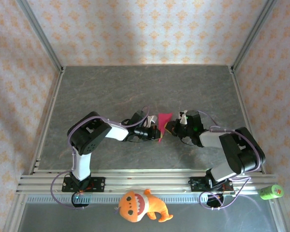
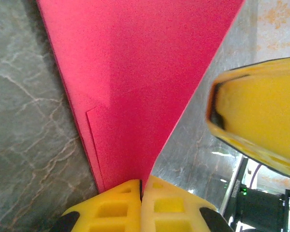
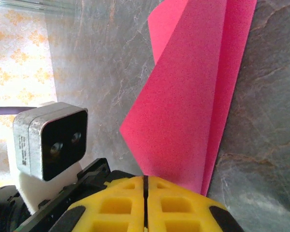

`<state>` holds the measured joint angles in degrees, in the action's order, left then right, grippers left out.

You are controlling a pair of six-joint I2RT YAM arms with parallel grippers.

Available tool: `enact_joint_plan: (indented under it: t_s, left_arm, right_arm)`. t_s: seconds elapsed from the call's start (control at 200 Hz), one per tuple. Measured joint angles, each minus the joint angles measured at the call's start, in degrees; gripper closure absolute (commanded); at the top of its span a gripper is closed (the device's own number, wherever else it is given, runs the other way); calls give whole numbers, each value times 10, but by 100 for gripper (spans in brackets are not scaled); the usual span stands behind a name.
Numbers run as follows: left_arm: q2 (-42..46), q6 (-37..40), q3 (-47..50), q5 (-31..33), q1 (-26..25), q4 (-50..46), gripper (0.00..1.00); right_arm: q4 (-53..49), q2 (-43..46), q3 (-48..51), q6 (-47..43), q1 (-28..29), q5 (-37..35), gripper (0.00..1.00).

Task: Fold a paper plane with a square sheet of paper (pick it up from the middle)

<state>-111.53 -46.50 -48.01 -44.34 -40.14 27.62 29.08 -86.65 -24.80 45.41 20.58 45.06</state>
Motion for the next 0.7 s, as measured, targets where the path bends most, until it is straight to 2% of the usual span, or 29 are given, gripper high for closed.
enact_joint_plan:
  t_s: [0.38, 0.701]
  left_arm:
    - [-1, -38, 44, 0, 0, 92, 100]
    - [-1, -51, 55, 0, 0, 112, 100]
  right_arm:
    - [24, -58, -38, -1, -2, 4, 93]
    - [33, -86, -41, -7, -11, 7, 93]
